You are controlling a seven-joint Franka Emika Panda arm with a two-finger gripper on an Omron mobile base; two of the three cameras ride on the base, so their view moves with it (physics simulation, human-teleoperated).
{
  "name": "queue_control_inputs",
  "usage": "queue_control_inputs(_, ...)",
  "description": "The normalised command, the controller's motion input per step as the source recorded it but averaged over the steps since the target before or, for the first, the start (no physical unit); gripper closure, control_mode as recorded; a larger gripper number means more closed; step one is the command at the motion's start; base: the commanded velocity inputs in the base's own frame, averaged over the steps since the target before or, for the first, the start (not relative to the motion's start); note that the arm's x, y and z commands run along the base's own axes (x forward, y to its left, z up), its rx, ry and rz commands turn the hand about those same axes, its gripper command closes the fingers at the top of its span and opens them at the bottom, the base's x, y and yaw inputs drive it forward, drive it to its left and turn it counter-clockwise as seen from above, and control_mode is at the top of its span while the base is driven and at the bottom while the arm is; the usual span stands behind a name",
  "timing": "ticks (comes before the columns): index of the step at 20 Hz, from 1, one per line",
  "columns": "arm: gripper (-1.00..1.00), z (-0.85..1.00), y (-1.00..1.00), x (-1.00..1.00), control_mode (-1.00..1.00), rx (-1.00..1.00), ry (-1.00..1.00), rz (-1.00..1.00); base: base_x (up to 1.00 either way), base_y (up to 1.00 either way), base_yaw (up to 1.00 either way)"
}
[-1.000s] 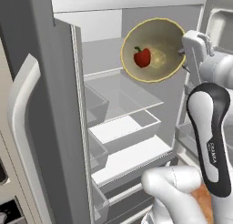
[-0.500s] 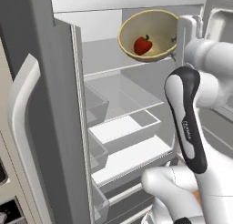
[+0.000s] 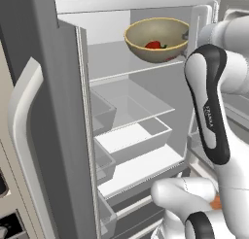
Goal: Move the cup from next to the sink to the open cabinet. Then, move the bowl with the bell pepper to the fridge to clear the area for faucet cleaning.
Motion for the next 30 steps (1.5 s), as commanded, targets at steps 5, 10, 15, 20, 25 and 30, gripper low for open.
queue_control_inputs(5, 1.0, -0.56, 0.38, 0.07, -1.0, 0.08, 0.0, 0.01, 0.0, 0.0, 0.0)
queue_control_inputs(10, 1.0, -0.04, 0.55, 0.62, -1.0, 0.24, 0.0, 0.0, 0.0, 0.0, 0.0)
queue_control_inputs(15, 1.0, -0.14, 0.62, 0.96, -1.0, 0.23, 0.04, 0.0, 0.0, 0.0, 0.0)
queue_control_inputs(20, 1.0, -0.42, 0.58, 1.0, -1.0, 0.09, 0.19, 0.0, 0.0, 0.0, 0.0)
queue_control_inputs(25, 1.0, -0.42, 0.49, 1.0, -1.0, 0.03, 0.16, 0.0, 0.0, 0.0, 0.0)
queue_control_inputs(30, 1.0, -0.29, 0.49, 1.0, -1.0, 0.0, 0.08, 0.0, 0.0, 0.0, 0.0)
